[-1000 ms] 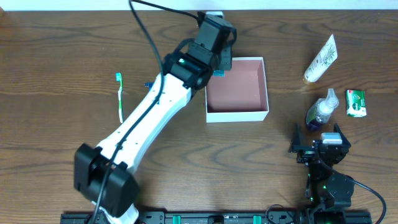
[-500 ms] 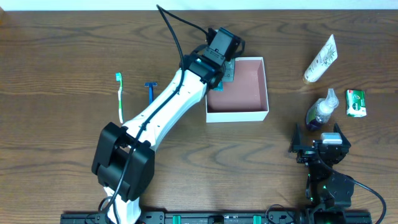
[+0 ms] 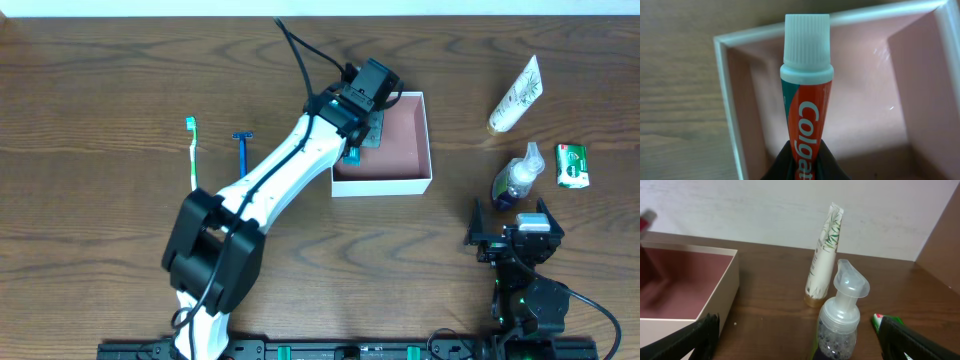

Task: Pack container
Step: 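Lift the toothpaste tube and carry it into the pink box, then release the toothpaste tube in the box and raise the left gripper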

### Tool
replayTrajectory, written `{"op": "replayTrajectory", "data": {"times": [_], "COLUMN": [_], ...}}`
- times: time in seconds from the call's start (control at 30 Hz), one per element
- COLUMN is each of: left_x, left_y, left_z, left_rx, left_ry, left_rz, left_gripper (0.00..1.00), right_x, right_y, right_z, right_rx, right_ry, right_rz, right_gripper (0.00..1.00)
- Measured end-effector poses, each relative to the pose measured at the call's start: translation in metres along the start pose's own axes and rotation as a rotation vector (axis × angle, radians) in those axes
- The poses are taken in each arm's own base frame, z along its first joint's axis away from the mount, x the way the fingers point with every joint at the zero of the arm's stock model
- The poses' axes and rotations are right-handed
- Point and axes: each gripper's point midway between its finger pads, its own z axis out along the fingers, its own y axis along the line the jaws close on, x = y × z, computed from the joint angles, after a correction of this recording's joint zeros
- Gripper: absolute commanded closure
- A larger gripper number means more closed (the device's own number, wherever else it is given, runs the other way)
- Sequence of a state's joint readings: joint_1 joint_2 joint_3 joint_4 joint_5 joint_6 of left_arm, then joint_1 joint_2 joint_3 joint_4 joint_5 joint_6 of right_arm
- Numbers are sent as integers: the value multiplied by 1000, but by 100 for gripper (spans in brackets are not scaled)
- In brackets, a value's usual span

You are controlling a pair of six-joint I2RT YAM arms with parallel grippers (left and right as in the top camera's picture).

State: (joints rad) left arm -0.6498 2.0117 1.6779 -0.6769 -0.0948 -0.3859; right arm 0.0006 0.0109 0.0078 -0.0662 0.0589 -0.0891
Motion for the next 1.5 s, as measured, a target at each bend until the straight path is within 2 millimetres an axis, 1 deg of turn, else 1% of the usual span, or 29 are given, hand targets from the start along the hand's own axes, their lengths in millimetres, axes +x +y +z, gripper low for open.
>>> {"op": "replayTrajectory", "data": {"times": [0.1,0.17,0.53,0.8,1.5], "left_x": [10,13,15,25,26], "left_y": [0,0,0,1,1], "left_z": [11,12,13,28,30], "left_rx": [-1,-4,1,-13,-16], "left_ry": [42,55,65,103,103], "left_rz": [-5,-10,-27,-38,-73], "left_gripper": [89,89,89,88,88], "right_x": [0,0,0,0,0], "right_y": [0,0,0,0,0], "right_z": [0,0,0,0,0], "right_rx": [0,0,0,0,0], "right_ry": [0,0,0,0,0], "right_rz": [0,0,0,0,0], "right_gripper": [1,1,1,1,1]}}
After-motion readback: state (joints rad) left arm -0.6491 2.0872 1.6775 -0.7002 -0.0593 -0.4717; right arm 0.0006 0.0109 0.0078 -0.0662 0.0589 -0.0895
